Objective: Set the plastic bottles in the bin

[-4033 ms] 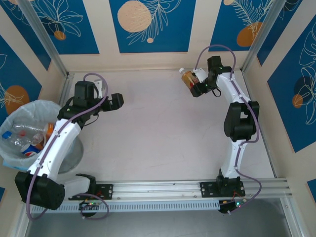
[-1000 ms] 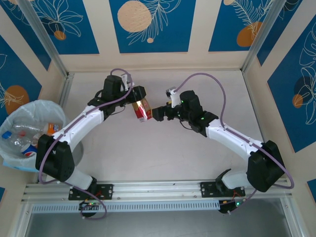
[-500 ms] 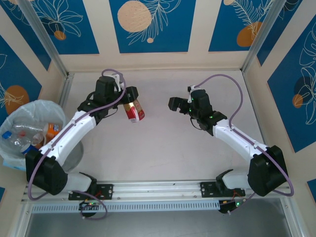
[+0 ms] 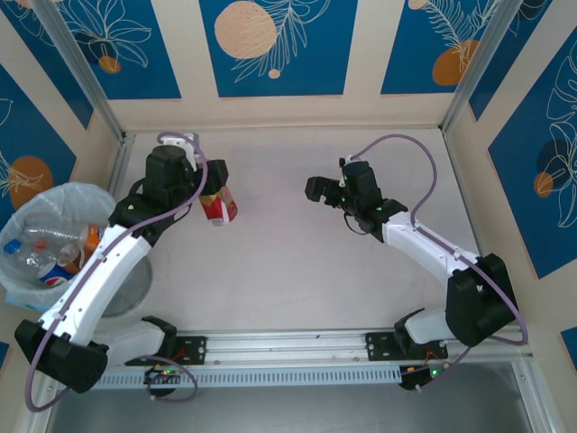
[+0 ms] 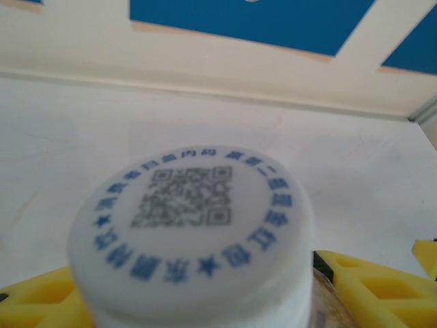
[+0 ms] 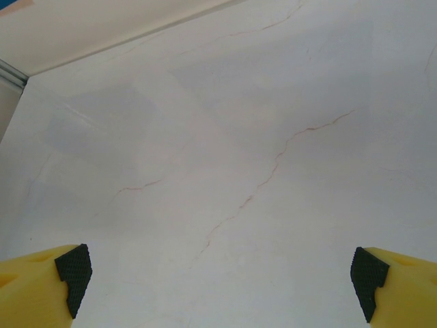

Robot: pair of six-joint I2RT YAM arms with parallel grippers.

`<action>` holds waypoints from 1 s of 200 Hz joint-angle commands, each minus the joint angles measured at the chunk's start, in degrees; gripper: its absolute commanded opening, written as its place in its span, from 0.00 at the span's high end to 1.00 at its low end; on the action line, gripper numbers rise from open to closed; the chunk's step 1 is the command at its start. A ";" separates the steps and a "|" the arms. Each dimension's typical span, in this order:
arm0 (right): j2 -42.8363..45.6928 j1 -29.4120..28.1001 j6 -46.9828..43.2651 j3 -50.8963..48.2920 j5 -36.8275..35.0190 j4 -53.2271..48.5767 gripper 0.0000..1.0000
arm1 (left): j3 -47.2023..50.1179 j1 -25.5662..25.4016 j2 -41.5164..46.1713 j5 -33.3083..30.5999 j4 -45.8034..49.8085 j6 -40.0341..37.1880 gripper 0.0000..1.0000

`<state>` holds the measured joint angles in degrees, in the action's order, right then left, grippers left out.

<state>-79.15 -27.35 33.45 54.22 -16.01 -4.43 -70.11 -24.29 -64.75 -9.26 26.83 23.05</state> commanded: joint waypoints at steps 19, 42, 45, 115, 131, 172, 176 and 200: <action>-1.97 0.09 1.16 3.24 1.53 -0.36 0.00 | -4.43 -0.49 4.10 -7.74 5.14 -3.95 0.51; -3.12 0.11 1.05 3.85 1.76 -0.19 0.00 | -7.19 -0.31 6.22 -8.88 7.32 -5.19 0.51; -3.31 0.11 1.04 3.95 1.84 -0.27 0.00 | -7.70 -0.24 6.47 -9.24 7.76 -5.27 0.51; -7.56 0.08 0.76 6.54 4.25 0.39 0.01 | -18.60 0.12 10.25 -27.75 19.50 -9.73 0.50; -8.71 0.10 0.48 7.50 4.96 0.43 0.01 | -19.55 0.23 11.27 -31.32 19.40 -11.53 0.50; -10.67 0.02 0.30 9.04 6.30 0.77 0.01 | -21.63 0.31 12.10 -48.06 22.85 -15.73 0.51; -10.76 0.00 0.25 9.06 6.33 0.74 0.00 | -21.30 0.34 12.34 -50.20 23.03 -16.17 0.51; -11.26 0.10 -0.39 9.50 6.60 0.68 0.01 | -18.18 0.52 14.08 -59.83 23.45 -18.09 0.52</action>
<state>-89.60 -27.35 33.63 61.41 -10.68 -4.32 -90.41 -24.14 -52.34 -53.71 48.21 8.93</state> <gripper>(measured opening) 0.995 0.645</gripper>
